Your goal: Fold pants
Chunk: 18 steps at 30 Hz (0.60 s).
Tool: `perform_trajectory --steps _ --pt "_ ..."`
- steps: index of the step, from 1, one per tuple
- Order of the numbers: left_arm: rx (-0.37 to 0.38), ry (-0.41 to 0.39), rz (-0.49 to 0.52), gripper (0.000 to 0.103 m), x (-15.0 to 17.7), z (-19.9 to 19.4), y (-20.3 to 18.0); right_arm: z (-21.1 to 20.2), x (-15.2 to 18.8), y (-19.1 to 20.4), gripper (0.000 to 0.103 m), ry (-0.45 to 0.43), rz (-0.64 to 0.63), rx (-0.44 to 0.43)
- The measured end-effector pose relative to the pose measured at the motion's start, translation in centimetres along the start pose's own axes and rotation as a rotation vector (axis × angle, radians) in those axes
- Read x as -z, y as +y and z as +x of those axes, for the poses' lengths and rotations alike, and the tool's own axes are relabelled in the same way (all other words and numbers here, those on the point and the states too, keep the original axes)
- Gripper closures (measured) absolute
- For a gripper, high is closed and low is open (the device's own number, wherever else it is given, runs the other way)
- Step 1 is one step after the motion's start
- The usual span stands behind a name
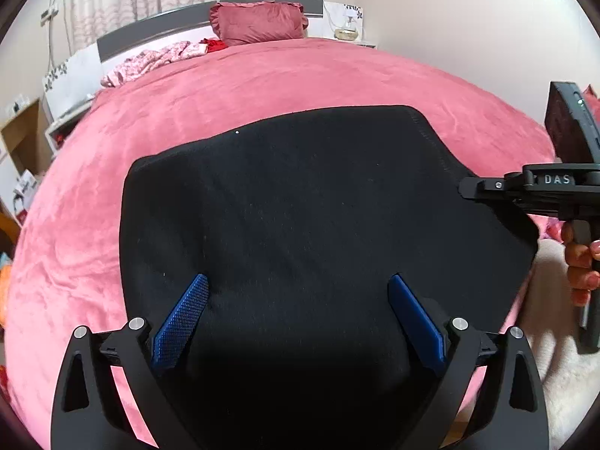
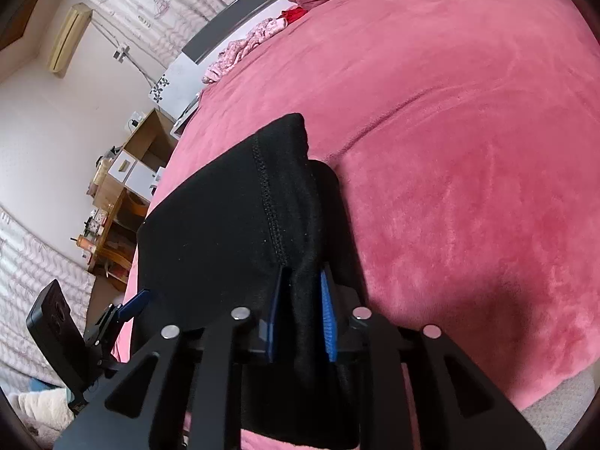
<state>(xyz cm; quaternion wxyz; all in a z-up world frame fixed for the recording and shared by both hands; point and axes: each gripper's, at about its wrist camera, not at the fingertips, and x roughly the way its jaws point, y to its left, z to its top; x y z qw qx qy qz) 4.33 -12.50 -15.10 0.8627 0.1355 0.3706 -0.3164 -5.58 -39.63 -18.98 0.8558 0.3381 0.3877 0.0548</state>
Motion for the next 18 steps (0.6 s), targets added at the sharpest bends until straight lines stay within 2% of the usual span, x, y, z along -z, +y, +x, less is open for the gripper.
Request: perform_trajectory --steps 1,2,4,6,9,10,11,12,13,14,15,16,18 --pt "0.021 0.009 -0.012 0.007 -0.1 -0.3 0.4 -0.4 -0.2 0.2 0.073 0.006 -0.015 0.022" --pt "0.044 0.018 -0.026 0.007 -0.1 -0.8 0.9 -0.8 -0.3 0.4 0.059 0.006 -0.032 0.061" --pt "0.073 0.015 -0.068 0.007 -0.2 -2.4 2.0 -2.1 -0.8 1.2 0.058 -0.015 -0.080 0.131" --pt "0.065 -0.034 -0.144 0.007 -0.7 -4.4 4.0 -3.1 -1.0 2.6 0.058 -0.039 -0.132 0.173" --pt "0.040 -0.100 -0.273 0.007 -2.4 -5.9 6.8 -3.6 -1.8 6.2 0.059 -0.075 -0.264 0.191" --pt "0.055 -0.108 -0.331 0.007 -3.2 -5.9 7.8 -3.2 -2.2 7.6 0.061 -0.069 -0.321 0.208" --pt "0.081 -0.104 -0.362 0.007 -3.8 -5.6 8.3 -2.6 -2.5 8.6 0.068 -0.061 -0.358 0.213" --pt "0.100 -0.094 -0.378 0.012 -4.6 -5.0 8.5 -1.8 -2.9 9.4 0.076 -0.049 -0.387 0.212" --pt "0.109 -0.088 -0.361 0.020 -5.5 -4.3 8.3 -0.8 -3.2 10.0 0.078 -0.034 -0.407 0.211" --pt "0.093 -0.073 -0.319 0.043 -6.4 -3.3 7.8 0.2 -3.4 10.6 0.081 -0.021 -0.413 0.211" --pt "0.063 -0.054 -0.288 0.060 -6.8 -2.6 7.6 1.3 -3.9 10.8 0.082 -0.006 -0.409 0.204" --pt "0.027 -0.021 -0.262 0.065 -7.4 -1.4 7.2 2.1 -4.1 10.8 0.082 0.001 -0.404 0.199" --pt "0.057 0.028 -0.297 0.066 -7.9 0.7 7.4 3.8 -4.6 10.9 0.082 0.014 -0.401 0.199"
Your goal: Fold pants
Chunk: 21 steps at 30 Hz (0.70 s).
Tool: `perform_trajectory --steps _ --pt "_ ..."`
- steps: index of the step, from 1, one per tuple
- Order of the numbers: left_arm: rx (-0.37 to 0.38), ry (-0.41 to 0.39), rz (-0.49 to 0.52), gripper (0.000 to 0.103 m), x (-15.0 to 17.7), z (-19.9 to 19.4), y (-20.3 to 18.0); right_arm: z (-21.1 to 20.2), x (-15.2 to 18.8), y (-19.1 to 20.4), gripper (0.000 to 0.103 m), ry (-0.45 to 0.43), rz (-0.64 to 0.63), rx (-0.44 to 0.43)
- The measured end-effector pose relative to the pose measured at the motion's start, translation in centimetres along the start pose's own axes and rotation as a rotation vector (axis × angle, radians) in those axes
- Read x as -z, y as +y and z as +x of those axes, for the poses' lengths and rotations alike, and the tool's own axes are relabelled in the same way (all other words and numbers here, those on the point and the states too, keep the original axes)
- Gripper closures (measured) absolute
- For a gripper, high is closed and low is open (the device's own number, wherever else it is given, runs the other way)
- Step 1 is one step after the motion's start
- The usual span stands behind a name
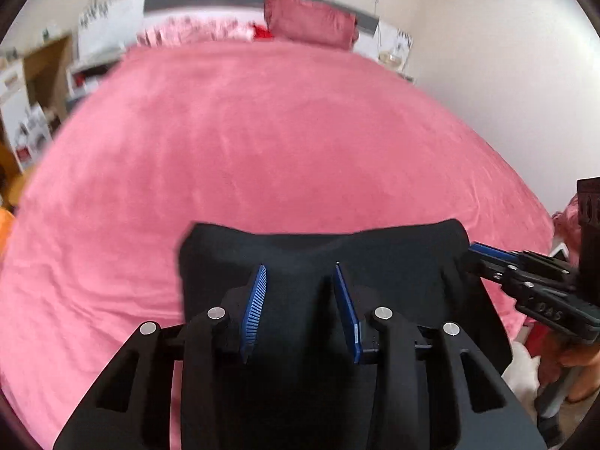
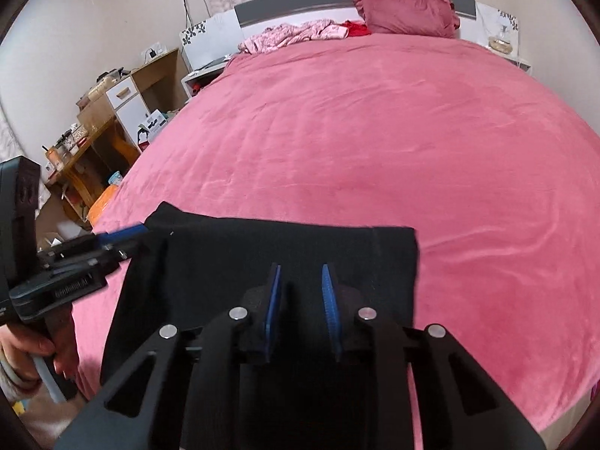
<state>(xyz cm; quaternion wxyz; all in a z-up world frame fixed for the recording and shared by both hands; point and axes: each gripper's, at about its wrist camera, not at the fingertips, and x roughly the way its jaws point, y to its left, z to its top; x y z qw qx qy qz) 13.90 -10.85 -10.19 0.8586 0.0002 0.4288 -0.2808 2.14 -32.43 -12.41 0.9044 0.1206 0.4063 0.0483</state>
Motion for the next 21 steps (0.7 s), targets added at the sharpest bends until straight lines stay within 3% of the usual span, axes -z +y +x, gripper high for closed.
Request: perform_trajectory --steps 2,4,7,9,14,17,21 --pt "-0.003 0.004 -0.021 0.066 0.0 0.9 0.3 1.6 -0.5 0.1 0.082 0.011 -0.008 0.005" --pt "-0.043 0.007 0.024 0.066 -0.3 2.4 0.4 3.2 -0.8 0.1 0.083 0.033 -0.014 0.009" --pt "-0.086 0.055 0.092 0.066 0.3 4.7 1.0 5.5 -0.7 -1.2 0.095 0.070 0.016 0.033" --pt "-0.077 0.071 0.076 0.066 0.6 6.1 2.3 6.1 -0.4 -2.0 0.101 0.067 0.054 0.031" --pt "-0.123 0.013 0.139 0.066 1.7 6.8 1.8 6.9 0.9 -2.3 0.103 -0.022 0.037 0.050" --pt "-0.098 -0.018 0.144 0.066 1.9 6.8 2.1 6.4 1.5 -2.1 0.103 -0.065 0.020 0.053" --pt "-0.108 -0.050 0.171 0.065 2.2 5.4 1.6 5.2 1.8 -3.3 0.100 -0.089 0.065 -0.028"
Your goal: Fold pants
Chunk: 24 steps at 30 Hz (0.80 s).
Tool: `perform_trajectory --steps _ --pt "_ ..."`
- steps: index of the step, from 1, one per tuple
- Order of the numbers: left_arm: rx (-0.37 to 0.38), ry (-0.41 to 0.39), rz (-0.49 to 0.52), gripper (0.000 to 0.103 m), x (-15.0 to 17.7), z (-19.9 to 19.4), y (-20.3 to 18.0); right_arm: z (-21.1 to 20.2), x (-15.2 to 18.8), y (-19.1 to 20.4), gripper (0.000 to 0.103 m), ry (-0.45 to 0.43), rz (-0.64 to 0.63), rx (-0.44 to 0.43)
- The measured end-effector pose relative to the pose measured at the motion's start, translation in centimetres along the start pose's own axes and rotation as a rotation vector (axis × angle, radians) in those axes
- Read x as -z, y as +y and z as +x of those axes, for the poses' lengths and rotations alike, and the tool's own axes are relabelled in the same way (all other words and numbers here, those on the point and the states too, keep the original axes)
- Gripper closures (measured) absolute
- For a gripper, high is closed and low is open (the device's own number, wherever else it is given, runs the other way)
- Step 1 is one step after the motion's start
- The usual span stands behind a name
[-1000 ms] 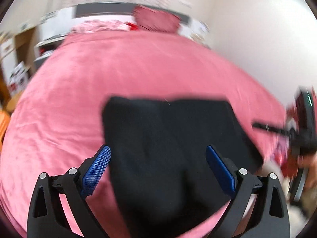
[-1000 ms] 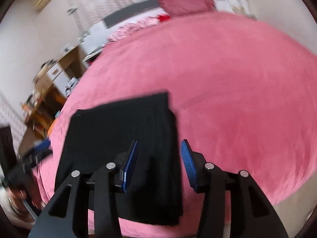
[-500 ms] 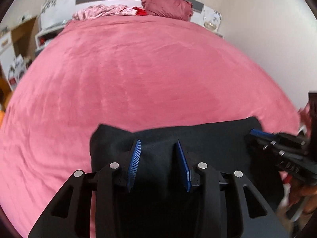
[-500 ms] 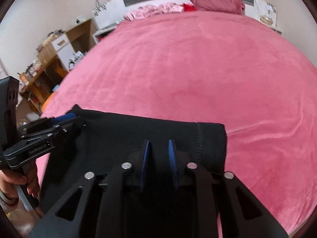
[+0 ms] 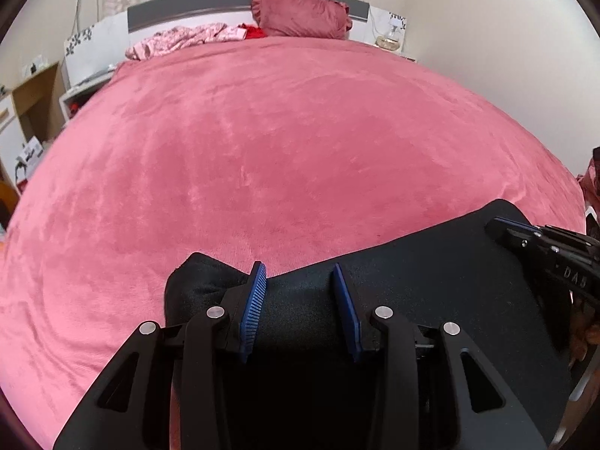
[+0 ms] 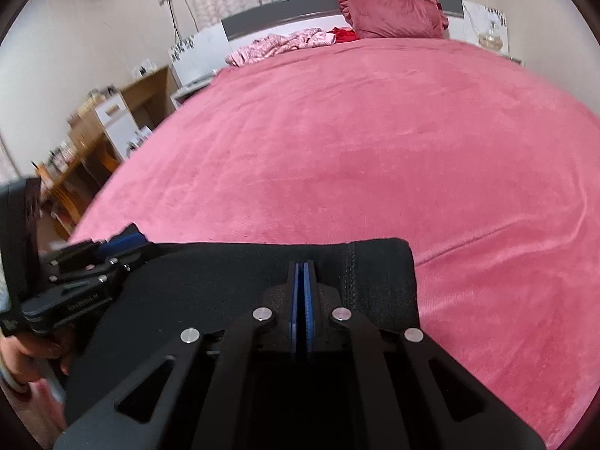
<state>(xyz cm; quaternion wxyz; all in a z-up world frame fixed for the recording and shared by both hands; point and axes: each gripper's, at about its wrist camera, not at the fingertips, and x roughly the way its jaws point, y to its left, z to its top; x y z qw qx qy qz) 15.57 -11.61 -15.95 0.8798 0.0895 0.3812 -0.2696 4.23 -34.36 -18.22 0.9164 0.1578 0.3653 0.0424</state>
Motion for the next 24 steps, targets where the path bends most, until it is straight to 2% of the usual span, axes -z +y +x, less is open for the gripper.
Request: perform_trajectory --steps 2,3,4,6,10,12,17,24 --pt "-0.018 -0.022 0.013 0.058 0.5 -1.5 -0.5 -0.9 0.2 -0.1 0.098 0.005 0.010 -0.010" --pt "-0.023 -0.038 0.019 0.047 0.9 -2.4 -0.7 -1.5 0.3 0.0 0.091 0.009 0.005 0.002" --pt "-0.027 -0.052 0.027 0.041 1.8 -3.5 -1.0 -2.3 0.7 0.3 0.088 0.014 -0.006 0.022" --pt "-0.022 -0.056 0.020 0.019 3.4 -5.1 -1.3 -3.6 1.3 0.8 0.075 0.016 -0.025 0.031" --pt "-0.003 -0.064 0.010 0.018 6.8 -7.3 -1.6 -5.8 3.0 2.1 0.068 0.039 -0.072 0.075" --pt "0.013 -0.064 -0.003 0.018 7.6 -8.0 -1.4 -6.5 3.4 2.1 0.052 0.049 -0.047 0.086" --pt "0.078 -0.019 -0.099 0.018 8.2 -8.9 -0.2 -8.1 4.2 1.0 0.051 0.083 0.063 0.096" --pt "0.143 0.010 -0.165 0.018 9.6 -9.8 0.4 -8.0 5.6 1.5 0.046 0.173 0.031 0.162"
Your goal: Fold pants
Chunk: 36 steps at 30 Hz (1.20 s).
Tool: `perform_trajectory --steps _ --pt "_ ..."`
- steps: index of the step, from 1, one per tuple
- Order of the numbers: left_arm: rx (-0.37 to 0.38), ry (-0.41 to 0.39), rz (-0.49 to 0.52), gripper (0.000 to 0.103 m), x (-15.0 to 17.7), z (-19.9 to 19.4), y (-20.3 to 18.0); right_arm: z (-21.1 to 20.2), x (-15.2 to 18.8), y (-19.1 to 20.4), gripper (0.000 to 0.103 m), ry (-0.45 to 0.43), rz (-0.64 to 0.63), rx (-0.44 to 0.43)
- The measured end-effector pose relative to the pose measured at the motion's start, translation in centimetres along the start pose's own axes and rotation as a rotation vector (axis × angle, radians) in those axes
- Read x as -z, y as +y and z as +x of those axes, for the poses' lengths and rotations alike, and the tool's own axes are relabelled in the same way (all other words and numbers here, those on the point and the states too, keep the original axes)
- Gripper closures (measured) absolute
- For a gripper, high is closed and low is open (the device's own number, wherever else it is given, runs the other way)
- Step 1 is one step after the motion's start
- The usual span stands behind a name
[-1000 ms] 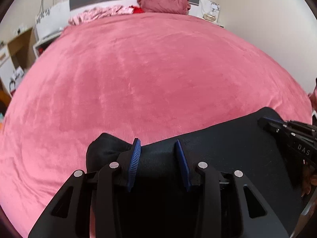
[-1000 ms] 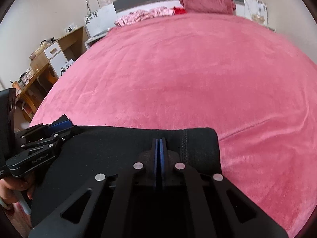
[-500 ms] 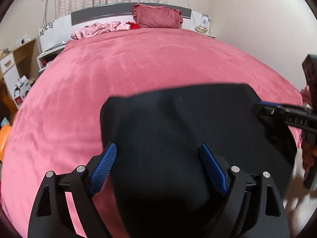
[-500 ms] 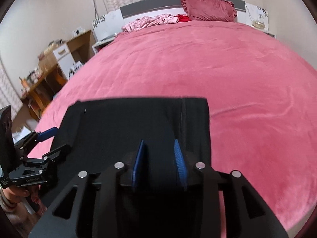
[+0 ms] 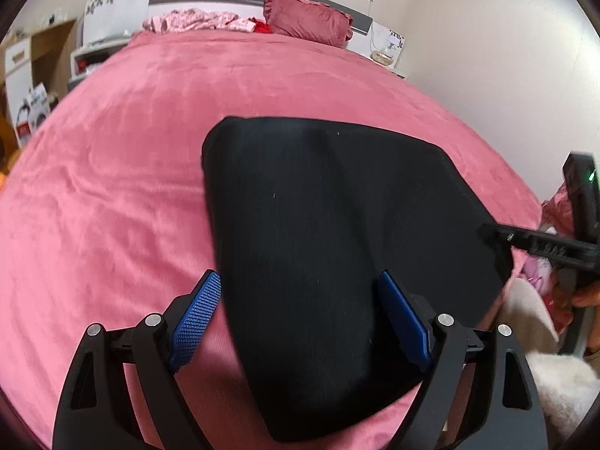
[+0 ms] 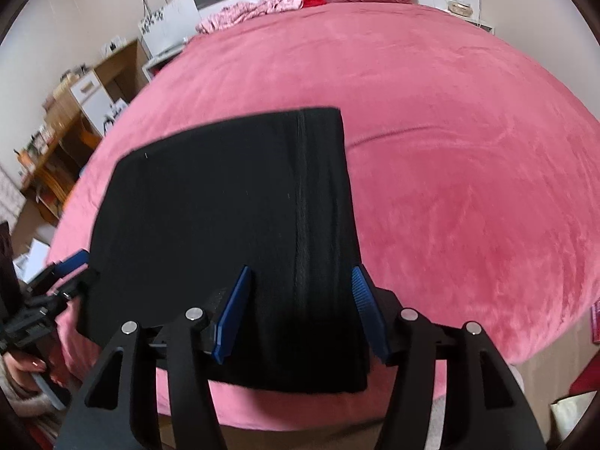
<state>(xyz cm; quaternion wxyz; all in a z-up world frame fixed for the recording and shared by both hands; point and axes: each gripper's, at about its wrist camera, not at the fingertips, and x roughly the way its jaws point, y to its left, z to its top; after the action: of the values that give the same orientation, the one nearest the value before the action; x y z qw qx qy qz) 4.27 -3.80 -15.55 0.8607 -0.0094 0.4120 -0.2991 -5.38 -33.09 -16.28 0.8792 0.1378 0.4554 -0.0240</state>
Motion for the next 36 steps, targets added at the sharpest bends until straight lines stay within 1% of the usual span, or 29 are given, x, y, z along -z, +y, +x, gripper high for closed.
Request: perform_trajectory --steps 4,8,10,11,12,14,15,16,17,18,19,23,25,27,28,29,30,32,33,34,35,36 --pt "0.058 0.030 -0.062 0.018 0.5 0.0 0.7 0.0 0.1 -0.2 0.046 0.018 0.004 0.008" --pt "0.102 0.037 -0.074 0.018 0.8 0.0 0.7 -0.3 0.4 -0.5 0.046 0.035 0.004 0.013" --pt "0.117 0.041 -0.080 0.018 0.9 -0.1 0.8 -0.3 0.6 -0.8 0.048 0.046 0.010 0.005" --pt "0.118 0.042 -0.077 0.018 1.0 -0.1 0.9 -0.3 0.7 -0.9 0.054 0.046 0.013 -0.003" --pt "0.113 0.043 -0.070 0.018 1.0 -0.1 0.8 -0.3 0.7 -0.9 0.063 0.044 0.012 -0.010" --pt "0.092 0.045 -0.036 0.021 1.2 -0.1 0.3 -0.4 0.8 -0.4 0.072 0.032 -0.032 0.012" --pt "0.085 0.047 -0.020 0.026 1.2 -0.1 0.0 -0.4 0.8 -0.2 0.079 0.031 -0.050 0.024" --pt "0.080 0.051 0.000 0.032 1.3 -0.1 -0.3 -0.6 0.8 0.1 0.082 0.027 -0.070 0.055" --pt "0.076 0.049 0.015 0.035 1.2 -0.3 -0.6 -0.8 0.8 0.1 0.087 0.027 -0.076 0.063" --pt "0.072 0.047 0.025 0.039 1.2 -0.4 -0.8 -1.1 0.7 0.0 0.088 0.030 -0.074 0.066" --pt "0.063 0.044 0.042 0.041 1.2 -0.7 -1.2 -1.3 0.7 0.0 0.089 0.032 -0.071 0.066" --pt "0.053 0.070 0.074 0.041 1.7 -0.6 -1.4 -0.8 1.6 -0.7 0.090 0.060 -0.054 0.069" --pt "0.040 0.085 0.097 0.040 2.0 -0.1 -1.7 -0.3 2.0 -0.9 0.090 0.058 -0.052 0.068" --pt "0.027 0.084 0.123 0.038 2.2 0.1 -1.9 -0.2 2.0 -1.1 0.088 0.054 -0.040 0.061" --pt "0.019 0.082 0.128 0.033 2.3 0.1 -1.9 -0.4 1.9 -1.3 0.088 0.055 -0.028 0.050" --pt "0.018 0.084 0.121 0.030 2.3 0.2 -1.8 -0.6 1.8 -1.7 0.083 0.051 -0.008 0.028" --pt "0.026 0.097 0.100 0.021 2.3 0.2 -1.4 -0.8 1.7 -2.2 0.071 0.049 0.015 0.017" --pt "0.056 0.111 0.042 0.018 2.2 0.2 -0.5 -1.3 1.6 -3.5 0.051 0.045 0.094 0.014" --pt "0.080 0.111 0.007 0.018 2.1 0.0 0.1 -1.5 1.6 -4.0 0.050 0.042 0.121 -0.007" --pt "0.102 0.106 -0.035 0.018 1.9 -0.3 0.8 -1.6 1.6 -4.7 0.049 0.041 0.156 -0.047" --pt "0.116 0.095 -0.067 0.018 1.7 -0.7 1.5 -1.7 1.5 -5.0 0.046 0.039 0.175 -0.065" --pt "0.131 0.079 -0.098 0.017 1.6 -1.1 2.2 -1.8 1.6 -5.2 0.037 0.035 0.187 -0.082"
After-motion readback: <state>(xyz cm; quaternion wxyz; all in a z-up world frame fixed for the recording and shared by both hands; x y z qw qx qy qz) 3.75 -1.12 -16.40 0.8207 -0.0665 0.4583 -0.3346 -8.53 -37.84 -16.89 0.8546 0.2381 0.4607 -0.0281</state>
